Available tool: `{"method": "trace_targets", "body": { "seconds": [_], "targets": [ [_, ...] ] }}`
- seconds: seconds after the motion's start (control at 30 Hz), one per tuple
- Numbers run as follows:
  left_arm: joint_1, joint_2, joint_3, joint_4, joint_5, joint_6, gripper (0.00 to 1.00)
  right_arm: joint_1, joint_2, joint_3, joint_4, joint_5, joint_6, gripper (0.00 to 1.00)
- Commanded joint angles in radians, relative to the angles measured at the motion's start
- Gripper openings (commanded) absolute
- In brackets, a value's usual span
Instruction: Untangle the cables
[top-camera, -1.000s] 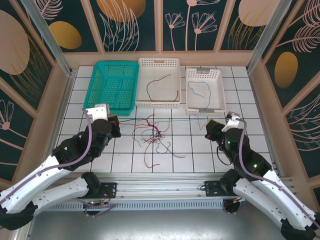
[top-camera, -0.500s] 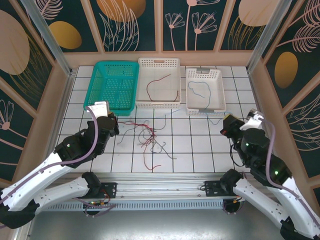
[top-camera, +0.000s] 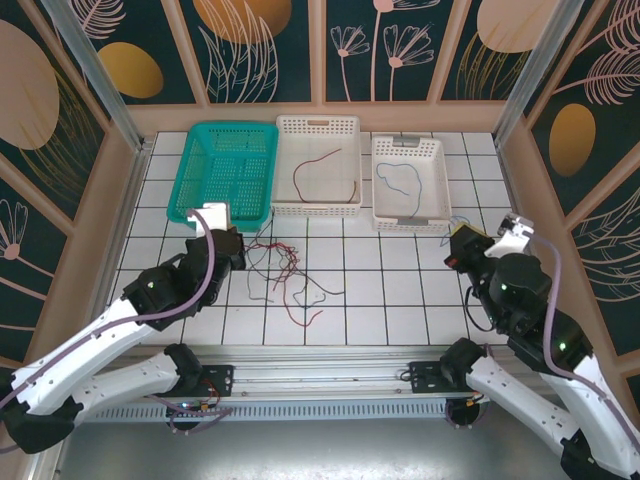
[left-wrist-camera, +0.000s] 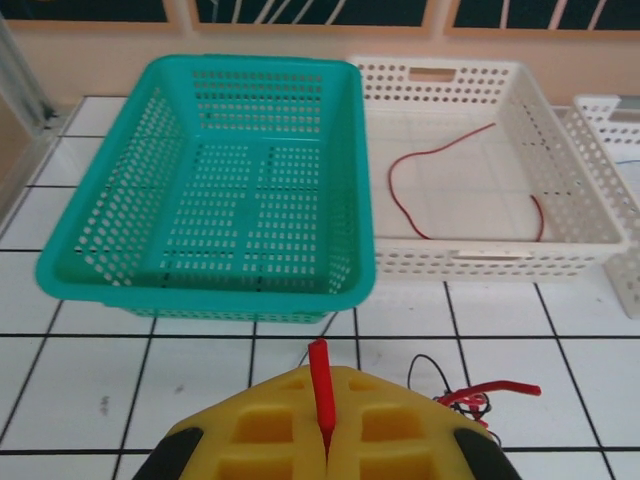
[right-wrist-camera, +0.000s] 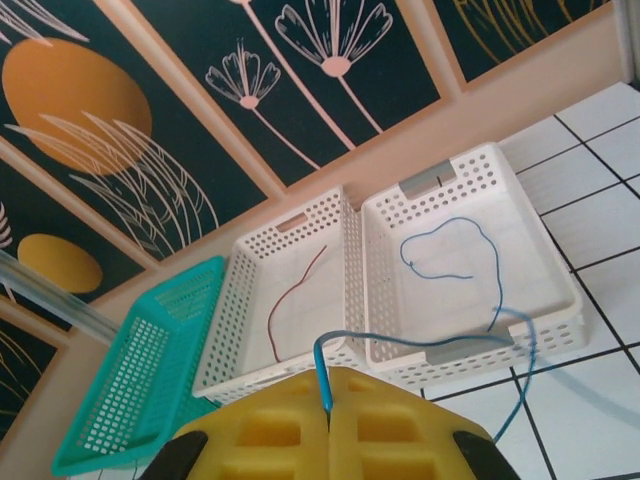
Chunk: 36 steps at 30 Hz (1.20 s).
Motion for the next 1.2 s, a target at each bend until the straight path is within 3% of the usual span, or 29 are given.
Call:
{"method": "trace_targets", "body": {
  "seconds": [0.0,0.5,0.67,0.9,1.03,1.17],
  "targets": [
    [0.005,0.022,-0.002,0.089,0.073,0.013,0.0,-0.006,0.057,0.049,0.081,-0.024,-0.071,0.0],
    [0.004,0.039,-0.092,0.274,0.147,0.151,0.0,-0.025,0.339,0.253,0.243,-0.038,-0.226,0.0],
    [0.004,0.033,-0.11,0.284,0.145,0.157,0.0,-0.153,0.454,0.341,0.258,-0.193,-0.251,0.0],
    [0.004,0.026,-0.114,0.288,0.143,0.16,0.0,-0.475,0.633,0.423,0.295,-0.599,-0.192,0.0],
    [0.005,0.023,-0.115,0.285,0.145,0.161,0.0,-0.548,0.696,0.436,0.325,-0.678,-0.167,0.0],
    [0.004,0.023,-0.116,0.287,0.149,0.161,0.0,-0.562,0.754,0.431,0.345,-0.655,-0.163,0.0]
  ]
}}
